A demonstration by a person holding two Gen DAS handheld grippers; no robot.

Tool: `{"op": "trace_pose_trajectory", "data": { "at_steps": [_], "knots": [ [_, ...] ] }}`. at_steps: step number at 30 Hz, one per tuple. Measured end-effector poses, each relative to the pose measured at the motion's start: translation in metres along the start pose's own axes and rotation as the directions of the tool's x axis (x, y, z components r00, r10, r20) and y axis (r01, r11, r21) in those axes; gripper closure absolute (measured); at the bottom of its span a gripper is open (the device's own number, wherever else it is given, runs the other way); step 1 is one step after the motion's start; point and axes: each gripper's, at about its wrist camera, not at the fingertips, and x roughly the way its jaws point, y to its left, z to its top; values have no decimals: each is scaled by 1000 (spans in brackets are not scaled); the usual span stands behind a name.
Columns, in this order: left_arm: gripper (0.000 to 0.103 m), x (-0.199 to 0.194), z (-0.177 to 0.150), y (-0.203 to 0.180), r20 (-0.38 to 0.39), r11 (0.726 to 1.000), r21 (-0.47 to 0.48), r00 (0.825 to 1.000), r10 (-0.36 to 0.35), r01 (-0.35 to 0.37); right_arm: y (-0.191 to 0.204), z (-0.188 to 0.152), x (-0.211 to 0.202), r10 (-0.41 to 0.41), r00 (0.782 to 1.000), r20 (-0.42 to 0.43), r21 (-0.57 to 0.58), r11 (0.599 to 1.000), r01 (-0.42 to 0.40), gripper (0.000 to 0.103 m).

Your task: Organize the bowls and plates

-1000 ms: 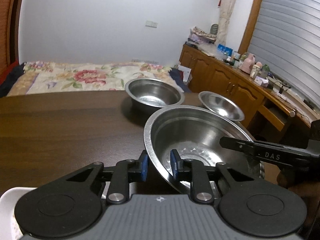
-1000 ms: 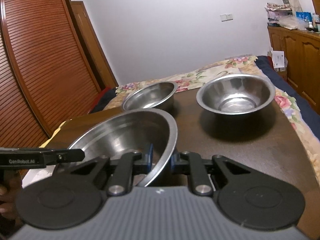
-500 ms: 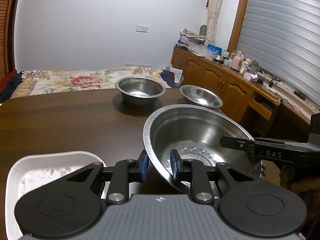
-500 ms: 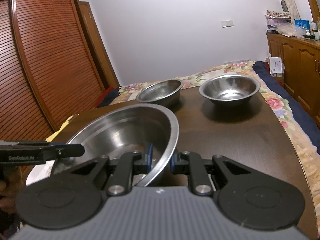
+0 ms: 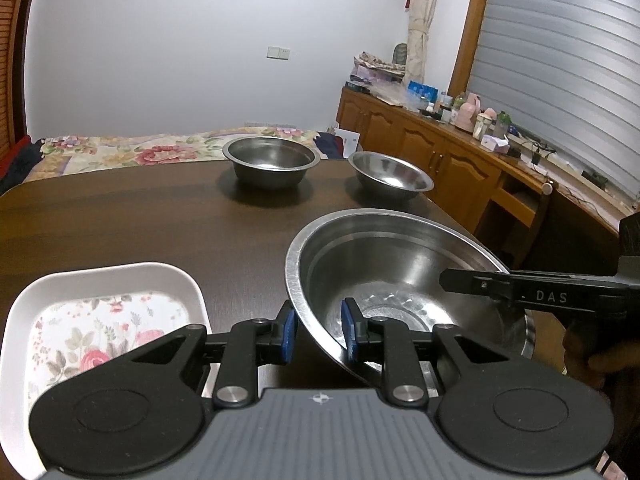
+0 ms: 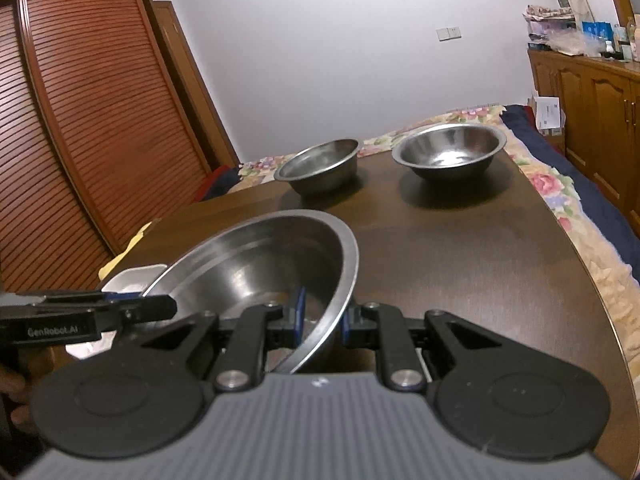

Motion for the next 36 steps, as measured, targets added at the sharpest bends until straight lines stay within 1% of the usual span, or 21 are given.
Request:
{"op": "trace_pose_trajectory", "data": {
  "at_steps": [19, 21, 22, 23, 25, 27, 29, 36],
  "knots": [
    [77, 7, -7, 2, -7, 1000, -10, 1000, 3, -3, -4, -8, 5, 4, 1000, -19, 13, 1000, -3, 83],
    [73, 7, -8, 3, -3, 1000, -15, 1000, 7, -7, -4, -7, 5, 1, 1000, -17, 16, 1000, -1, 83],
    [71, 6, -8, 3, -1, 1000, -18, 1000, 8, -8, -5, -7, 5, -3, 1000, -16, 19, 1000, 3, 81],
    [67, 6, -8, 4, 5, 1000, -24, 1000, 13, -13, -6, -7, 5, -5, 1000, -16, 22, 1000, 6, 75],
    [63, 3, -6, 5, 17, 999, -27, 1000, 23, -23, -7, -7, 5, -5, 1000, -14, 26, 1000, 5, 69],
    [59, 0, -4, 6, 28, 999, -29, 999, 26, -25, -8, -6, 4, -1, 1000, -10, 30, 1000, 1, 68],
    [58, -2, -2, 7, 38, 999, -29, 999, 30, -29, -9, -4, 1, -2, 1000, 0, 30, 1000, 2, 65],
    [55, -10, 12, 10, 67, 999, -14, 997, 46, -46, -8, 15, -8, -20, 999, 40, -13, 1000, 20, 65]
  ]
}}
